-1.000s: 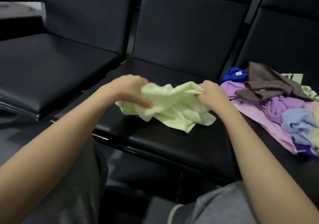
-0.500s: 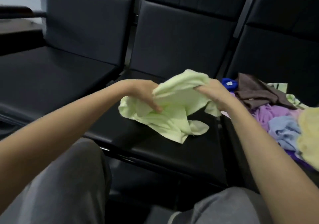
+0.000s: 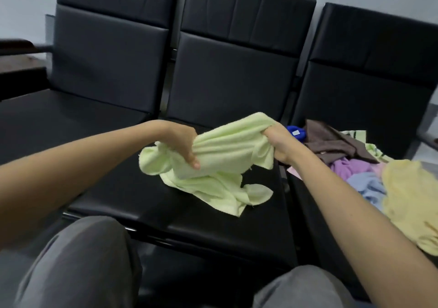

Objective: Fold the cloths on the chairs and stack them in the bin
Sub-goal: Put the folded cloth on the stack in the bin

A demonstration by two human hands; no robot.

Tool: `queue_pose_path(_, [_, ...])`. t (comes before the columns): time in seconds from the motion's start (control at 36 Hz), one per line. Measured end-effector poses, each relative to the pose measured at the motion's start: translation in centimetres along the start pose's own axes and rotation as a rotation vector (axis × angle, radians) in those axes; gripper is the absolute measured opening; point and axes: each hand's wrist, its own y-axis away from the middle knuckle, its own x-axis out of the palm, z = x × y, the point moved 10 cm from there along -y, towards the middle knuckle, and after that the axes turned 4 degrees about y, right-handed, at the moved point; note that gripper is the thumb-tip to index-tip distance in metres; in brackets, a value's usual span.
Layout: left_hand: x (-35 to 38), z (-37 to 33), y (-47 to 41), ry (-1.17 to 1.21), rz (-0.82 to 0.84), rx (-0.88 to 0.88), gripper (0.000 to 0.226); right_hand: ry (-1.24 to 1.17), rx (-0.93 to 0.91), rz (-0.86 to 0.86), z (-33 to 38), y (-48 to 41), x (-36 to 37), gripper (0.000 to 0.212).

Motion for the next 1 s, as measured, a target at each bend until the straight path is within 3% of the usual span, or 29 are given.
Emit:
queue_pose_path(0.11, [-1.3, 0.2, 0.5, -0.263, -0.043, -0.046, 0.017, 0.301, -0.017, 0.105, 0.7, -0.3, 1.4, 0.014])
queue_pose_path(0.17, [-2.0, 0.3, 0.6, -0.19, -0.063, -0.014, 0.011, 0.557, -0.017, 0.106, 0.9, -0.3, 1.4, 0.021])
queue_pose_path(0.25, [-1.8, 0.5, 0.8, 0.04, -0.049, 0.038, 0.029, 0.795, 0.059, 0.213, -0.1, 0.3, 1.8, 0.052])
queue_pose_path(0.36, [0.9, 0.7, 1.2, 0.077, 0.111, 0.069, 0.041, 1.129, 0.232, 0.526, -4.0, 2.1, 3.4, 0.01])
queue_pose_path(0.44, [3.7, 1.5, 1.3, -0.04, 0.271, 0.005, 0.029, 1.315, 0.353, 0.654, -7.1, 2.9, 3.5, 0.016])
queue_pose_path(0.5, [5.5, 2.0, 1.0, -0.073, 0.373, -0.04, 0.019, 1.411, 0.349, 0.626, -8.0, 2.1, 3.5, 0.015])
queue_pose_path(0.53, [6.4, 2.1, 0.9, -0.078, 0.428, -0.063, 0.022, 1.476, 0.294, 0.586, -7.8, 1.5, 3.7, 0.011])
queue_pose_path(0.61, [7.3, 2.8, -0.5, -0.015, 0.484, -0.14, 0.045, 1.655, 0.151, 0.334, -6.2, -1.5, 2.9, 0.026])
queue_pose_path(0.69, [3.9, 3.5, -3.1, 0.202, 0.277, -0.211, 0.033, 1.789, 0.04, 0.024, -3.2, -4.3, 0.8, 0.033])
queue_pose_path(0.78, [-3.1, 3.4, -5.1, 0.649, -0.084, -0.21, 0.026, 1.709, 0.011, -0.227, 1.7, -6.5, -2.6, 0.033])
queue_pose_path(0.89, [-16.1, 0.6, -4.2, 1.11, -0.554, 0.063, 0.036, 1.44, -0.118, -0.548, 12.0, -8.6, -7.2, 0.04])
queue_pose_path(0.94, [-21.3, -1.3, -2.3, 1.182, -0.714, 0.227, 0.045, 1.344, -0.195, -0.67, 16.6, -8.3, -8.4, 0.045])
queue_pose_path(1.0, [-24.8, -2.9, 0.3, 1.113, -0.879, 0.335, 0.033, 1.276, -0.273, -0.765, 19.9, -7.2, -9.1, 0.046])
